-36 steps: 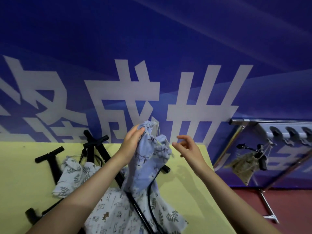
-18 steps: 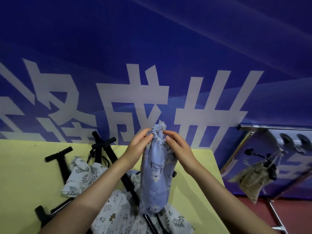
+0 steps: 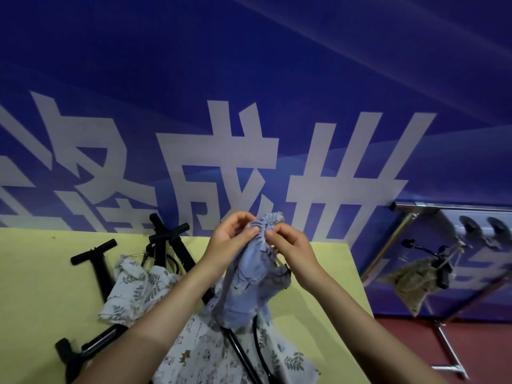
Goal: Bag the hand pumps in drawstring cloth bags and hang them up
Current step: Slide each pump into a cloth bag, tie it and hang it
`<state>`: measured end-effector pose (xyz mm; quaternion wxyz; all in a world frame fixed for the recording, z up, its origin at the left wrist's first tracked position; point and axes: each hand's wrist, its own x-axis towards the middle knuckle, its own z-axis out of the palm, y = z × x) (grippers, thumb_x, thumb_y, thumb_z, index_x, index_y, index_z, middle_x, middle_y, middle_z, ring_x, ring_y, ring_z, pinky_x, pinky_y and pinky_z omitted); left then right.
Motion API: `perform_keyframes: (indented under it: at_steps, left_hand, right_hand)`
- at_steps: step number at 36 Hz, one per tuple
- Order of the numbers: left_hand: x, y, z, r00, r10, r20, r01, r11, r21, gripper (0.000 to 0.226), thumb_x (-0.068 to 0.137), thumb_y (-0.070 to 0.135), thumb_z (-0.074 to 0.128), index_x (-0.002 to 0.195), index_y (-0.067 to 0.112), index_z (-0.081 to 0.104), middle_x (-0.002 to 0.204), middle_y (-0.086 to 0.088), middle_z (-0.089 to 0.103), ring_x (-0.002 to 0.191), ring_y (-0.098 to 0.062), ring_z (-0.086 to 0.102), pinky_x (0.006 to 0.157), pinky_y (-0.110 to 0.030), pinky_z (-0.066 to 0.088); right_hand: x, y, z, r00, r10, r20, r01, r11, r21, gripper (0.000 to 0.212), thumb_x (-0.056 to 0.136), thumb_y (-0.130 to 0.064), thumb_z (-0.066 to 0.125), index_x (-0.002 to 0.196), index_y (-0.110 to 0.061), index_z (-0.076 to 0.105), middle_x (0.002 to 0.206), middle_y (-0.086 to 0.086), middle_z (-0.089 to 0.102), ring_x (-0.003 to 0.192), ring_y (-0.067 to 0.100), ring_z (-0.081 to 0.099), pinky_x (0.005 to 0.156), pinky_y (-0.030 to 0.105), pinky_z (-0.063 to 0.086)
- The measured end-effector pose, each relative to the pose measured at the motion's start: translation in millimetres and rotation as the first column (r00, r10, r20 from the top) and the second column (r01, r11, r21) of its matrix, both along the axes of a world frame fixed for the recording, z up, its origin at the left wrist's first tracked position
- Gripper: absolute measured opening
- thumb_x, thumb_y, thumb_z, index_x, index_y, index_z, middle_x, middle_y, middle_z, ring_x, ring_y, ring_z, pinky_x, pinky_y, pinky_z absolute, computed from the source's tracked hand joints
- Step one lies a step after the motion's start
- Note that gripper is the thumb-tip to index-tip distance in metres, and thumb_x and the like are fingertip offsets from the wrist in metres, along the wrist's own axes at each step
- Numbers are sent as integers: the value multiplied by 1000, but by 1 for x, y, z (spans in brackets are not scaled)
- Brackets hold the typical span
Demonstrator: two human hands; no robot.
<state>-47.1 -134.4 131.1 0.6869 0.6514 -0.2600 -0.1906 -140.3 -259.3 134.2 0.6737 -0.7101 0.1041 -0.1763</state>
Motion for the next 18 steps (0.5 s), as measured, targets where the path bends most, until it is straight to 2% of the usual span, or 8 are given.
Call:
perform_keyframes:
  at_steps: [2, 3, 5, 7, 9, 12, 15, 18]
  left_hand:
    - [0, -1, 0, 999, 39, 23, -39, 999, 36, 13, 73, 36, 71, 85, 32, 67, 92, 1, 68, 91, -24, 63, 85, -39, 52]
    - [0, -2, -1, 998, 59, 32, -61, 997, 45, 13, 74, 36, 72, 84, 32, 67, 94, -1, 68, 94, -27, 63, 87, -41, 51]
    - [0, -3, -2, 991, 111, 70, -114, 992, 48, 9, 83, 20, 72, 85, 24, 64, 93, -3, 65, 93, -23, 61, 87, -37, 50]
    - [0, -4, -2, 982, 147, 122, -155, 986, 58, 11, 87, 10, 67, 83, 17, 59, 85, 0, 60, 83, -13, 58, 79, -25, 49]
    - [-2, -3, 1, 986, 123, 115, -132, 989, 74, 12, 89, 11, 64, 79, 15, 59, 76, 3, 59, 75, -7, 57, 70, -18, 46]
    - [-6, -2, 6, 997, 18, 78, -25, 995, 92, 15, 94, 16, 57, 80, 17, 63, 68, 14, 63, 69, 2, 58, 67, -12, 44]
    - [-9, 0, 6, 997, -27, 68, 20, 994, 103, 15, 95, 20, 55, 84, 17, 65, 71, 15, 65, 74, 2, 60, 70, -11, 45]
    - [-9, 0, 6, 999, -26, 41, 21, 992, 122, 10, 93, 17, 59, 88, 18, 67, 74, 13, 69, 75, 1, 64, 70, -11, 48]
  right_hand:
    - [1, 0, -1, 1000, -10, 0, 10, 1000, 28, 20, 95, -13, 58, 76, -10, 60, 70, 1, 56, 67, 11, 52, 65, 21, 43]
    - [1, 0, 0, 1000, -11, -2, 11, 999, 46, 20, 95, -12, 57, 75, -11, 60, 69, -1, 58, 66, 10, 53, 64, 21, 44]
    - [1, 1, 1, 1000, -17, -3, 17, 998, 62, 21, 95, -11, 56, 75, -12, 61, 67, -5, 61, 65, 8, 56, 62, 20, 46]
    - [1, 1, 2, 999, -38, 4, 38, 996, 80, 21, 95, -10, 56, 75, -12, 61, 66, -5, 62, 63, 7, 58, 60, 20, 47]
    - [2, 1, 2, 998, -54, 13, 52, 994, 101, 21, 95, -10, 56, 75, -11, 61, 68, -3, 62, 63, 6, 58, 59, 19, 47]
    - [3, 2, 3, 998, -63, 17, 61, 993, 105, 20, 95, -10, 56, 75, -10, 60, 66, -3, 61, 61, 6, 56, 58, 18, 46]
    - [3, 1, 2, 998, -66, 4, 65, 991, 113, 20, 95, -11, 56, 75, -9, 59, 64, -6, 60, 61, 4, 56, 58, 17, 46]
    - [3, 0, 1, 999, -54, -10, 54, 988, 143, 18, 95, -13, 57, 78, -7, 58, 68, -1, 61, 64, 9, 58, 58, 20, 47]
